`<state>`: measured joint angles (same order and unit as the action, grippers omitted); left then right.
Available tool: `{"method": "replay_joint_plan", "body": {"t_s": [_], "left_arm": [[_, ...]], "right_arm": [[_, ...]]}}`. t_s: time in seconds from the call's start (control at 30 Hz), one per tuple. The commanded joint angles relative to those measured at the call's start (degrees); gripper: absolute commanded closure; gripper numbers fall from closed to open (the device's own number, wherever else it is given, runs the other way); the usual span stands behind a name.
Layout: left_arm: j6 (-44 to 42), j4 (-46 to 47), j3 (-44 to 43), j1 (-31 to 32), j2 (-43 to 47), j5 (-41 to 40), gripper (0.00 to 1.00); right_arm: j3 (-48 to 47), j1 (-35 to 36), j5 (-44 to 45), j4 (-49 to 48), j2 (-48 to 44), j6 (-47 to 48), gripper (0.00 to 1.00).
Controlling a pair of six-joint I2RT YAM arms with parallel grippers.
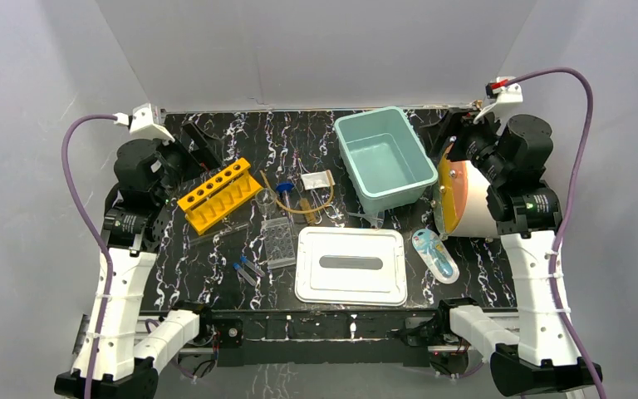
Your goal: Organize the chemistry lab equipment
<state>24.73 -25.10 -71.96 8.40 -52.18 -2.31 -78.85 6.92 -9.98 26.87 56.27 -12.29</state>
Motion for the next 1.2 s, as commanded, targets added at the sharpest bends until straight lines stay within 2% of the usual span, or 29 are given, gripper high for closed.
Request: {"method": "replay_joint_plan", "body": {"t_s": [0.0,0.2,0.43,0.63,0.93,1.17], "left_arm": [[1.06,3.42,0.86,0.39,1.20,0.99,0.02],[4.72,6.04,5.20,0.47,2.98,5.99,0.02],[7.94,10.59,13.31,0.53,6.98,11.74,0.02],[13.36,4.76,15.54,0.52,6.49,8.67,0.02],[15.71,-3.21,18.82,0.56,8.65,9.47,0.02],[18.35,-6.89,21.69,0.56,9.31,7.34,0.02]], "right_arm": [[-1.70,1.74,-6.37,-4.23,0.84,3.04,0.15],[-4.84,9.05,-8.61,-2.10,5.53,3.99,0.17],[-5.36,27.00,4.41,-3.14,11.62,4.71,0.19],[-5.41,39.70,16.85,-4.41,17.54,4.15,0.19],[-3.56,47.47,19.87,0.98,25.52,-1.20,0.24],[-2.77,51.94,21.27,-0.04,32.15,-4.14,0.26]]}}
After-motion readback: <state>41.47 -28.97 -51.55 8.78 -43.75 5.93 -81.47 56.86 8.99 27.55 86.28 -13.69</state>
